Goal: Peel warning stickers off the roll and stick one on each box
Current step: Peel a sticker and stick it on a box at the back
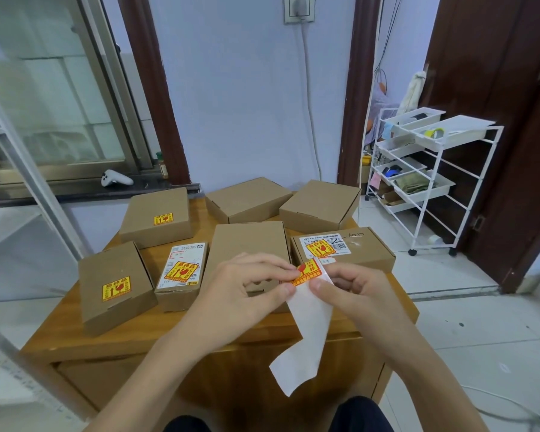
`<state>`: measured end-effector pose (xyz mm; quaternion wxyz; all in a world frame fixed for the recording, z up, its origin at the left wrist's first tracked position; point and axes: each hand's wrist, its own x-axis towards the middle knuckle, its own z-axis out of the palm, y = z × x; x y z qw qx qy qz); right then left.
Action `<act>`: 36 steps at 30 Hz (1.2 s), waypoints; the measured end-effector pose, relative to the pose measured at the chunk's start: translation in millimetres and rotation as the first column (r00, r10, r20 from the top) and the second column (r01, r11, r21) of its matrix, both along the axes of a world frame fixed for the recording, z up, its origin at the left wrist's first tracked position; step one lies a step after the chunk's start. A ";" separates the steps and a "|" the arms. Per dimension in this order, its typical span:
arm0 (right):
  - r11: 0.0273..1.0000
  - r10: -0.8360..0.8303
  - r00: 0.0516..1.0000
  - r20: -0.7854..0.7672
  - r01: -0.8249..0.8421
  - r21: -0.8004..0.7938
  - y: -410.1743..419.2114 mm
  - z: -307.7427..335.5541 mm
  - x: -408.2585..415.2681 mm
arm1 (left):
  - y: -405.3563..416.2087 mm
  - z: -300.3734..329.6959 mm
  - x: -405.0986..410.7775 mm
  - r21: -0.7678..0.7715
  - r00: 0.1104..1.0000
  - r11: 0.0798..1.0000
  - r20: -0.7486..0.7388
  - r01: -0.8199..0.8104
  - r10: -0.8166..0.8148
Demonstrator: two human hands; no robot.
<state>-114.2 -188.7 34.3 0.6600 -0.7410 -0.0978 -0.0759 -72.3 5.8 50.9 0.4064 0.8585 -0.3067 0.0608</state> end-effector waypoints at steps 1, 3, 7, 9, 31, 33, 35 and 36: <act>1.000 -0.002 1.000 -0.001 0.002 -0.005 -0.1 0.0 -0.1 | -0.1 -0.1 0.2 -0.001 1.000 1.000 -0.005 0.002 -0.002; 1.000 -0.006 1.000 -0.003 0.006 -0.014 -0.1 -0.5 -0.2 | -0.4 0.0 0.6 -0.005 1.000 1.000 -0.013 0.006 -0.006; 0.999 -0.010 1.000 0.001 0.010 -0.042 -0.8 0.2 0.3 | -1.5 -0.3 2.2 -0.049 0.999 0.998 -0.041 0.027 -0.029; 0.999 -0.018 1.000 -0.004 0.017 -0.041 -2.3 0.2 0.9 | -2.5 -1.1 3.7 -0.061 0.999 0.998 -0.041 0.030 -0.033; 0.994 -0.098 0.992 -0.081 0.102 0.048 -20.9 -12.0 14.0 | -38.1 -10.3 32.1 -0.277 0.993 0.956 -0.087 -0.095 0.073; 0.992 -0.106 0.991 -0.084 0.111 0.058 -24.0 -13.3 17.7 | -42.4 -11.1 37.9 -0.330 0.987 0.936 -0.143 -0.120 0.076; 0.990 -0.125 0.989 -0.081 0.130 0.057 -26.9 -14.0 22.7 | -46.4 -12.8 44.9 -0.386 0.971 0.911 -0.232 -0.148 0.059; 0.989 -0.134 0.988 -0.080 0.139 0.053 -28.4 -14.6 25.6 | -48.0 -14.2 49.4 -0.410 0.957 0.896 -0.287 -0.167 0.047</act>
